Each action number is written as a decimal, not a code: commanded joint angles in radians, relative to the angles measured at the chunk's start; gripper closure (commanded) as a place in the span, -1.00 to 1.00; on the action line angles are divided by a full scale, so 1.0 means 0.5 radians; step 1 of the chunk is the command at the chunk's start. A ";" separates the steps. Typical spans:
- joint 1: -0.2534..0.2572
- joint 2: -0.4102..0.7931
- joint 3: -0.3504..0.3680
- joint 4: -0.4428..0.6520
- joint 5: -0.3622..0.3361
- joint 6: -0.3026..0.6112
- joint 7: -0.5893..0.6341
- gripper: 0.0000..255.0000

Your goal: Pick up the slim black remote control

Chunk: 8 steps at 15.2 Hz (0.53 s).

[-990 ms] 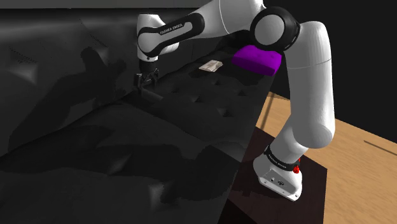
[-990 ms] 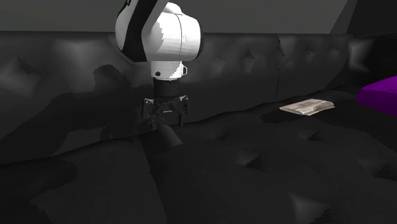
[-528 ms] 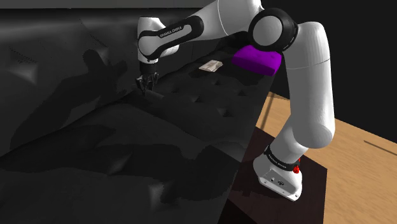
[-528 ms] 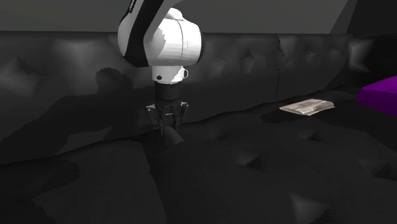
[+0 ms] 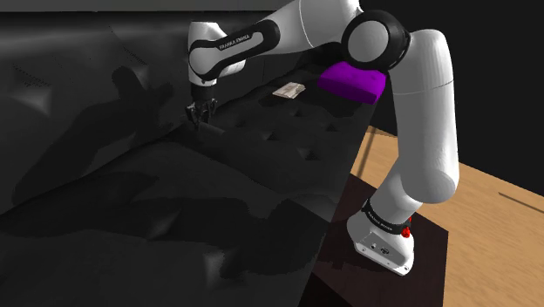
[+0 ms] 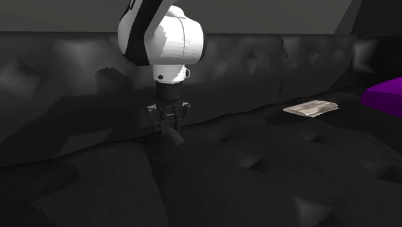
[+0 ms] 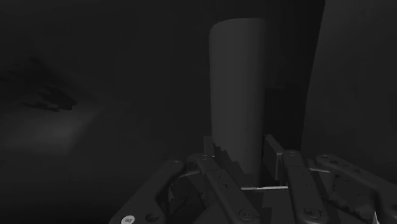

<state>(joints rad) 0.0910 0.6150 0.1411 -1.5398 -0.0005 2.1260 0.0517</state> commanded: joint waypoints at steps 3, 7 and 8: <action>-0.002 -0.049 0.004 0.024 0.005 -0.075 0.002 1.00; -0.004 -0.094 0.008 0.062 0.010 -0.158 0.005 1.00; -0.004 -0.105 0.008 0.073 0.011 -0.180 0.006 1.00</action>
<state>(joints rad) 0.0885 0.5674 0.1448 -1.5128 0.0044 2.0503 0.0535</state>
